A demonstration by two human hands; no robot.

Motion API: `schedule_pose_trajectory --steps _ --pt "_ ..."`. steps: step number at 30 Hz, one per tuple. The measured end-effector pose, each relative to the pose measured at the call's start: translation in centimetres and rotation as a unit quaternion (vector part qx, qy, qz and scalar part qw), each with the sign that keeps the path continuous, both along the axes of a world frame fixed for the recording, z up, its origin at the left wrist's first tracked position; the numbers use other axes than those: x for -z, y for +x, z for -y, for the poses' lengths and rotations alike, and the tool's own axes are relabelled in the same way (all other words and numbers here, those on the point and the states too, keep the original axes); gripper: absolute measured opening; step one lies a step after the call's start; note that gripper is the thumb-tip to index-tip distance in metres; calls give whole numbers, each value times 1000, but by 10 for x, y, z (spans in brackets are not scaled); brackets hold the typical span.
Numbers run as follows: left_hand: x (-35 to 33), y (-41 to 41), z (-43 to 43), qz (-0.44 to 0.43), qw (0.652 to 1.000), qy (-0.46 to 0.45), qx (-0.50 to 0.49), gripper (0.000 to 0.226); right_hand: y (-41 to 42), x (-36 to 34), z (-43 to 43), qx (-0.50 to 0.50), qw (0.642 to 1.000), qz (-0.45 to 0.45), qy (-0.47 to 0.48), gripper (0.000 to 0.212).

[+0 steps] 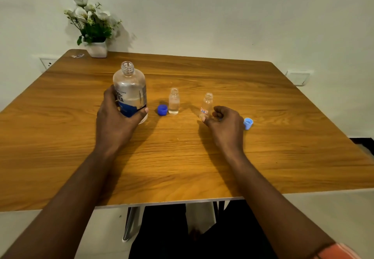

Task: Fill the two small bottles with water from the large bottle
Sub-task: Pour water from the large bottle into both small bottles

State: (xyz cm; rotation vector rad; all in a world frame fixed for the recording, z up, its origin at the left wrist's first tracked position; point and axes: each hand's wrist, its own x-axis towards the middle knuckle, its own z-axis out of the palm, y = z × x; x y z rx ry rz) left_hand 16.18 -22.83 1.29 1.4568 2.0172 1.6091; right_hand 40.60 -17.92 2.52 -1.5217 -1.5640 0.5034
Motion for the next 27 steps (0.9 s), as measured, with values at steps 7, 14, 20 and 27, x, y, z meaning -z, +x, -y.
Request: schedule_pose_trajectory --steps 7,14,20,27 --pt "0 0 0 -1 1000 -1 1 87 -13 0 -7 40 998 41 -8 29" --pt "-2 2 1 -7 1000 0 6 88 -12 2 -5 0 998 56 -1 33" --pt "-6 5 5 -30 999 5 10 88 -18 7 10 -112 992 45 36 37" --pt "-10 7 9 -45 999 18 18 86 -25 6 20 -183 982 22 46 38"
